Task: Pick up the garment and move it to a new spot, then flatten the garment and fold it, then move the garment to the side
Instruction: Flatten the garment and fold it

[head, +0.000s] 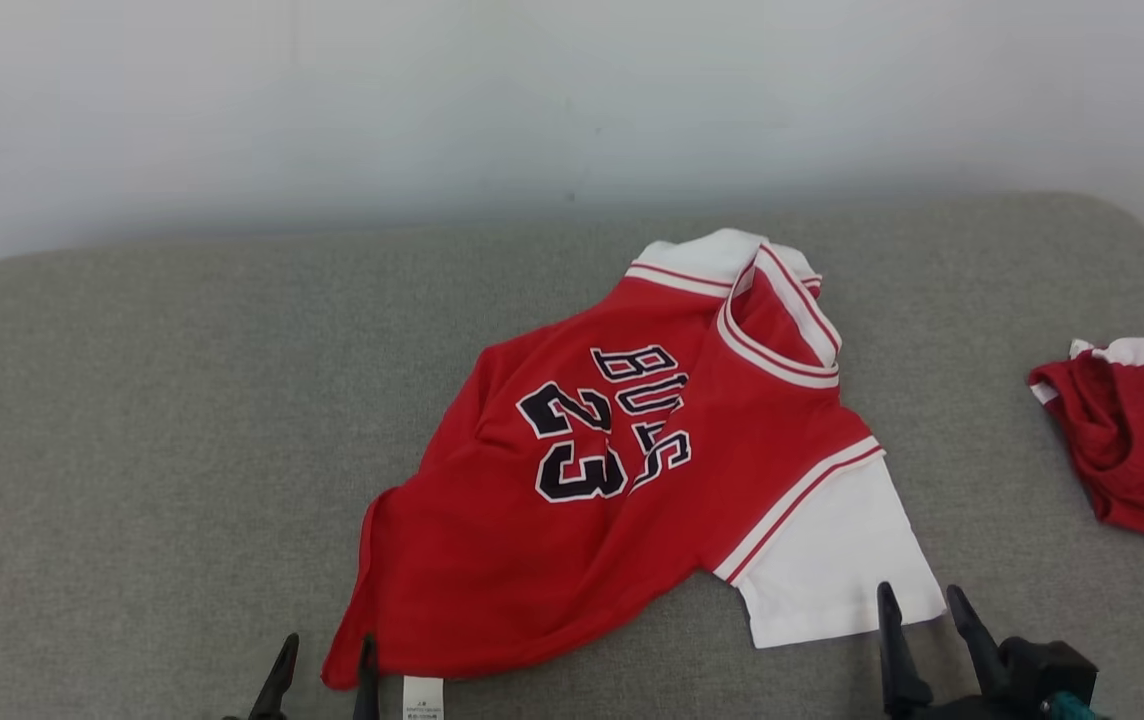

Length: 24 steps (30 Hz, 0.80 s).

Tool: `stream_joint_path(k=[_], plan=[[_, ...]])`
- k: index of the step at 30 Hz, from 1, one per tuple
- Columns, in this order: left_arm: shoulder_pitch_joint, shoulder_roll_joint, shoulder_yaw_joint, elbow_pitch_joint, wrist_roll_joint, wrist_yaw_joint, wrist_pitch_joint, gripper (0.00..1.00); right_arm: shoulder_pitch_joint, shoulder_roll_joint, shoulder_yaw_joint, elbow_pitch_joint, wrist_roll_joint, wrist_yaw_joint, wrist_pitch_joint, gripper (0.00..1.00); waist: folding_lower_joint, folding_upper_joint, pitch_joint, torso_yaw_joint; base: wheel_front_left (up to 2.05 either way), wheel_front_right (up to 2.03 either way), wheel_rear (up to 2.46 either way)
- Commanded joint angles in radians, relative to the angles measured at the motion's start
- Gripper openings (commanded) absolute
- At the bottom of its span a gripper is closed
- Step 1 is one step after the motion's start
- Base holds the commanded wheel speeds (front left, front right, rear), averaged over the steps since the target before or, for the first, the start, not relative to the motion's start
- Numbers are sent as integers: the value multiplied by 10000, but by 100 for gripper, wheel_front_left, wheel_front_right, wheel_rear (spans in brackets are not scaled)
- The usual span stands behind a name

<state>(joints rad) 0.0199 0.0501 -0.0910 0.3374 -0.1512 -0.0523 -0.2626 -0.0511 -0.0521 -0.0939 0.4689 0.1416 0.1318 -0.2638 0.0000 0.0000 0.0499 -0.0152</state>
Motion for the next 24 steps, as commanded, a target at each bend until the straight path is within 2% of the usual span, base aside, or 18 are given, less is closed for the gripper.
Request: stream_joint_path(k=[1, 12, 13, 14, 15, 16, 24], plan=[[-150, 3, -40, -15, 8, 31, -30, 100, -177, 28, -67, 63, -20, -22, 2, 100, 0, 0, 430, 0, 0, 0, 0], [-835, 6, -283, -39, 165, 8, -30, 100, -1027, 32, -928, 1187, -157, -22, 2, 100, 0, 0, 1369, 181, 0, 0, 0], [-862, 6, -273, -33, 170, 5, -30, 100, -1062, 30, -916, 1340, -158, -22, 14, 88, 0, 0, 1389, 190, 0, 0, 0], [-869, 5, -266, -24, 174, 5, -30, 100, -1065, 32, -861, 1484, -143, -22, 24, 52, 0, 0, 1398, 195, 0, 0, 0], [-861, 5, -258, -12, 189, 8, -30, 100, -1074, 37, -805, 1555, -100, -22, 34, 4, 0, 0, 1397, 193, 0, 0, 0], [-864, 5, -249, 5, 193, 10, -30, 100, -1048, 41, -764, 1634, -20, -22, 41, 0, 0, 0, 1386, 189, 0, 0, 0], [-609, 5, -177, 135, 99, -17, -30, 100, -661, 16, -1478, 850, -54, -23, 2, 0, 0, 0, 1029, -5, 0, 0, 0]])
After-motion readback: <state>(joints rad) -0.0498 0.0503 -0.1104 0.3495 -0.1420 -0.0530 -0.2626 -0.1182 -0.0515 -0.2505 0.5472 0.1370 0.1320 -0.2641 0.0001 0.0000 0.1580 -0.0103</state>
